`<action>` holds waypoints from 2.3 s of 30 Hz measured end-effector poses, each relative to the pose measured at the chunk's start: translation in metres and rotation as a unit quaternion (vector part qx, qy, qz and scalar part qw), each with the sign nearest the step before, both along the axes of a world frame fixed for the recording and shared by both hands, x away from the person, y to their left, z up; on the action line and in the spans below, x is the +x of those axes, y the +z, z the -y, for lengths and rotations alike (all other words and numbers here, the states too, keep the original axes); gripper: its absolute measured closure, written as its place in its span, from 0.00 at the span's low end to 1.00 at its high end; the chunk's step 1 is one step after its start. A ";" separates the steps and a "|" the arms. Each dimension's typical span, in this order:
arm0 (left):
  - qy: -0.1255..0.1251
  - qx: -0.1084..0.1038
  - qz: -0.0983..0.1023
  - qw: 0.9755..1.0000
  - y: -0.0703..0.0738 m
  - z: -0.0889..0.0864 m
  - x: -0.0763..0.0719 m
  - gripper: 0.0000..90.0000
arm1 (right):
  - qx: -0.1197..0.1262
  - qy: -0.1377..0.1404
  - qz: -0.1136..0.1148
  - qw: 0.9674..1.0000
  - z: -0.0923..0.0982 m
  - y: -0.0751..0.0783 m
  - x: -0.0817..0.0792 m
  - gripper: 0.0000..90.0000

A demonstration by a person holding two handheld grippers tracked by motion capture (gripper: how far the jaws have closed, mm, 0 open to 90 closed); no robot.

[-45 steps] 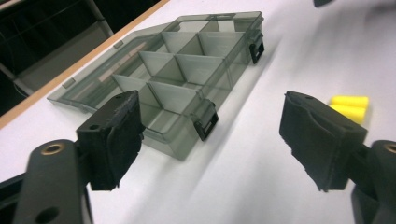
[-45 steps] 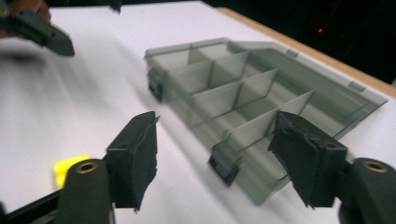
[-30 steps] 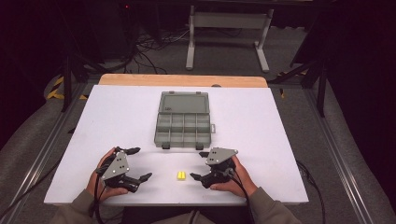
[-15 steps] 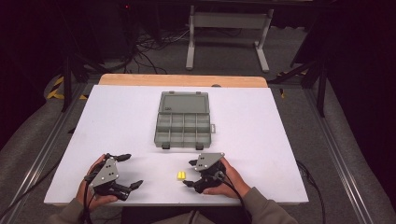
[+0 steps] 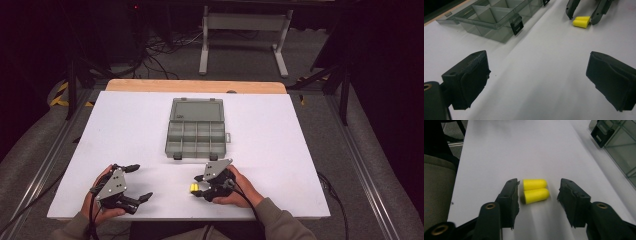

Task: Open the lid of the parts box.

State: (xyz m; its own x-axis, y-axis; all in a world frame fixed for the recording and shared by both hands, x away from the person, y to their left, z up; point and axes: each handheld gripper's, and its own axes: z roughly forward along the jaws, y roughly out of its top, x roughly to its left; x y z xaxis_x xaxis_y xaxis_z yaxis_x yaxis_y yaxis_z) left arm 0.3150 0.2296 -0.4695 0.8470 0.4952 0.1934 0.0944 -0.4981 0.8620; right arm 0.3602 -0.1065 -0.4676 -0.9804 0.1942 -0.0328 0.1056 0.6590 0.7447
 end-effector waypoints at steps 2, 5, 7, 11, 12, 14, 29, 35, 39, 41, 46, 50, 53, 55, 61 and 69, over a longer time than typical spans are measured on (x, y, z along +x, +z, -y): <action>0.000 0.001 0.000 1.000 0.000 0.000 0.000 0.06 | 0.000 0.003 0.000 1.000 0.000 0.000 0.000 0.63; 0.002 0.002 0.000 1.000 -0.001 0.000 0.001 0.07 | 0.000 0.008 0.000 1.000 -0.001 0.000 0.000 0.69; 0.003 0.002 -0.001 1.000 -0.001 0.000 0.001 0.07 | 0.002 0.009 -0.001 1.000 -0.001 0.000 -0.001 0.72; 0.005 -0.002 -0.003 1.000 -0.001 -0.002 0.002 0.07 | 0.005 0.009 -0.002 1.000 0.000 0.000 -0.001 0.76; 0.005 -0.003 -0.003 1.000 -0.001 -0.002 0.002 0.07 | 0.005 0.009 -0.002 1.000 0.001 0.000 0.000 0.76; 0.005 -0.005 -0.004 1.000 -0.001 -0.003 0.002 0.07 | 0.005 0.008 -0.001 1.000 0.001 0.001 -0.001 0.76; 0.008 -0.017 -0.010 1.000 -0.001 -0.005 0.004 0.07 | 0.013 0.006 0.011 1.000 0.008 0.010 -0.005 0.78; 0.007 -0.017 -0.009 1.000 -0.001 -0.005 0.003 0.07 | 0.016 0.001 0.019 1.000 0.010 0.013 -0.007 0.79; 0.007 -0.018 -0.010 1.000 -0.001 -0.005 0.004 0.07 | 0.025 -0.003 0.020 0.999 0.011 0.016 -0.007 0.80; 0.008 -0.019 -0.010 1.000 -0.001 -0.005 0.004 0.07 | 0.028 -0.004 0.021 0.999 0.012 0.018 -0.008 0.80; 0.008 -0.019 -0.009 1.000 0.000 -0.005 0.003 0.07 | 0.033 -0.006 0.030 0.999 0.013 0.021 -0.009 0.80; 0.007 -0.019 -0.008 1.000 0.000 -0.005 0.003 0.07 | 0.040 -0.009 0.037 0.998 0.015 0.024 -0.010 0.80; 0.005 -0.018 -0.008 1.000 0.000 -0.005 0.005 0.07 | 0.045 -0.011 0.043 0.998 0.016 0.026 -0.010 0.80; 0.007 -0.022 -0.011 1.000 -0.001 -0.005 0.006 0.07 | 0.051 -0.015 0.046 0.998 0.017 0.028 -0.009 0.80; 0.005 -0.018 -0.008 1.000 0.000 -0.006 0.005 0.07 | 0.064 -0.026 0.059 0.996 0.021 0.033 -0.010 0.80; 0.003 -0.017 -0.010 1.000 -0.001 -0.005 0.005 0.07 | 0.072 -0.029 0.072 0.994 0.023 0.038 -0.013 0.80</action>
State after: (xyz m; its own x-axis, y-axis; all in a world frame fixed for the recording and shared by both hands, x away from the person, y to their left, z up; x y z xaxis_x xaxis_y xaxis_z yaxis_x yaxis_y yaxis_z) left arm 0.3199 0.2344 -0.4702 0.8474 0.5063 0.1599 0.1140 -0.4677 0.8765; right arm 0.3477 -0.1296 -0.4296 -0.9544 0.2639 -0.1394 0.0263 0.5397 0.8415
